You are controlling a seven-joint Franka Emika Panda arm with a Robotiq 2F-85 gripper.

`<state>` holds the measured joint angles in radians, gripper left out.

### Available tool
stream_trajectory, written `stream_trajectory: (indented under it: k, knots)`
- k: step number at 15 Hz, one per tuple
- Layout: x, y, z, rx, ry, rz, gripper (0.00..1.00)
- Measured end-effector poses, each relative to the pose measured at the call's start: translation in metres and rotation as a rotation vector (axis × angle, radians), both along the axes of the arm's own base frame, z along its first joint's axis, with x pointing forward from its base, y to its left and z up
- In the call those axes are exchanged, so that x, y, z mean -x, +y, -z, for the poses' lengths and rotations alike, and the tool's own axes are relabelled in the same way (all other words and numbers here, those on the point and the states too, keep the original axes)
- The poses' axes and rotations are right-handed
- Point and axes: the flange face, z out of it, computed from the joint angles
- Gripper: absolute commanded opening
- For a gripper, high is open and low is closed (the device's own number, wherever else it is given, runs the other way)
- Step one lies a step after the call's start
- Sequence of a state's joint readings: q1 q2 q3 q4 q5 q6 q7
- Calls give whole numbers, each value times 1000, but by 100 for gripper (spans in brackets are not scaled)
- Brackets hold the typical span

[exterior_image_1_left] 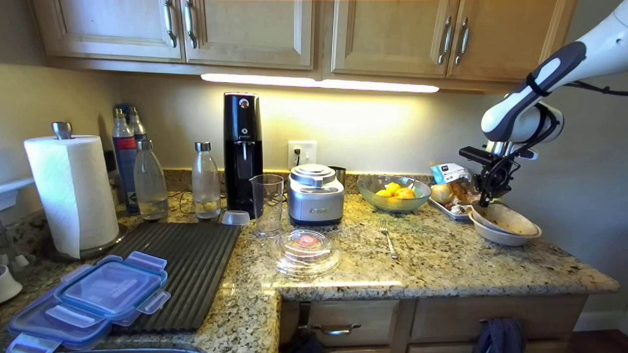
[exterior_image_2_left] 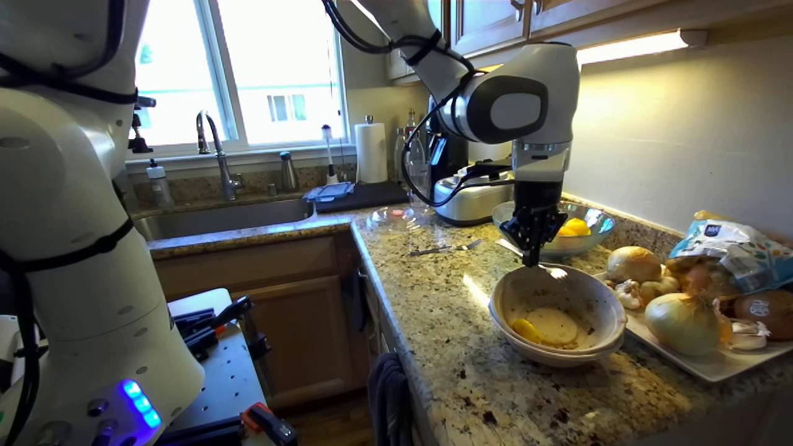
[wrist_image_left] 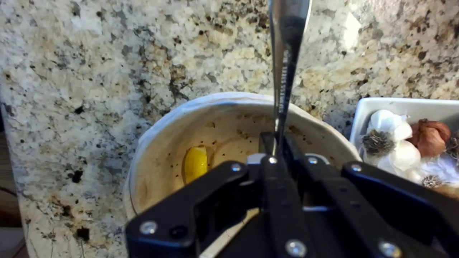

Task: Stack the white bowls together, then put the two forks on top of the bowls

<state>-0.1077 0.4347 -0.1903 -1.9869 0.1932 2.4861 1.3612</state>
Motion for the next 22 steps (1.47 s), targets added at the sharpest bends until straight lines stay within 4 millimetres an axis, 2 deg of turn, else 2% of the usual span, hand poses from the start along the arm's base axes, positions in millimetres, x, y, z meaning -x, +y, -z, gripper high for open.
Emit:
stream_trajectory:
  k: [6,12,13,15,22]
  knots:
    - [11,-15,15,-116,-17,-36,6]
    - [22,-30,25,-154,-35,-52,6]
    - [23,-32,27,-158,-36,-52,32]
    - [27,-35,29,-164,-34,-49,39]
    - [29,-38,29,-160,-47,-57,83]
